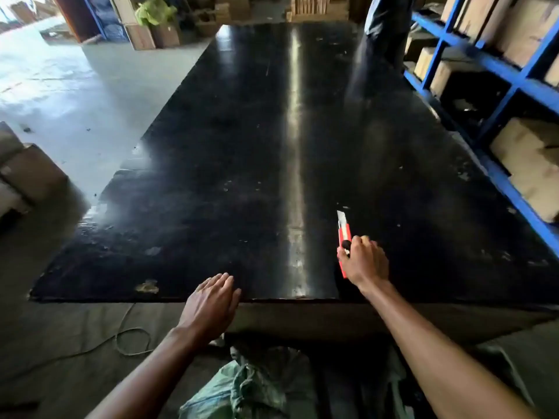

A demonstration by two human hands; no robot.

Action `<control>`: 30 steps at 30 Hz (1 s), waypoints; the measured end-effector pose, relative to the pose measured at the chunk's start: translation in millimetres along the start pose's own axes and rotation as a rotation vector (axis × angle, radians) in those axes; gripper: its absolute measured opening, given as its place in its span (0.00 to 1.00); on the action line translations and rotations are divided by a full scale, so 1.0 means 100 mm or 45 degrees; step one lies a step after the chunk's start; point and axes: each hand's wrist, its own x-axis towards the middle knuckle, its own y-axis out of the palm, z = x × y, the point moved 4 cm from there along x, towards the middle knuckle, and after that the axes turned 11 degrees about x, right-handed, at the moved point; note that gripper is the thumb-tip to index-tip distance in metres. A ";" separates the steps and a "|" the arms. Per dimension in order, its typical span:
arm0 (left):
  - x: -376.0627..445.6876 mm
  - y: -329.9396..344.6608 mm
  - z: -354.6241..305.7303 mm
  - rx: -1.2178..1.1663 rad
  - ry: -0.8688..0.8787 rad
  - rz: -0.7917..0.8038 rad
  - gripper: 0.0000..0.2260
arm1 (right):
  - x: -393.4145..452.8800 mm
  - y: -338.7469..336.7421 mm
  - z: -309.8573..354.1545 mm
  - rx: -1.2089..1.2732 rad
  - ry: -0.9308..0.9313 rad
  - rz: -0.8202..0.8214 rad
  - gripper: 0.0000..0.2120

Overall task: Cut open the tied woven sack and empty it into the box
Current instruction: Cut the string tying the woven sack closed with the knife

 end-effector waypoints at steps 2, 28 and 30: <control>0.05 0.13 -0.01 -0.074 0.026 0.087 0.31 | 0.17 0.10 -0.03 0.037 0.071 -0.038 0.18; -1.35 2.82 0.03 -0.462 -0.162 0.419 0.20 | -2.98 2.68 -0.61 0.958 0.703 0.195 0.10; -1.18 3.39 0.03 -0.534 -0.300 0.423 0.24 | -2.92 3.19 -0.85 0.940 0.693 0.204 0.09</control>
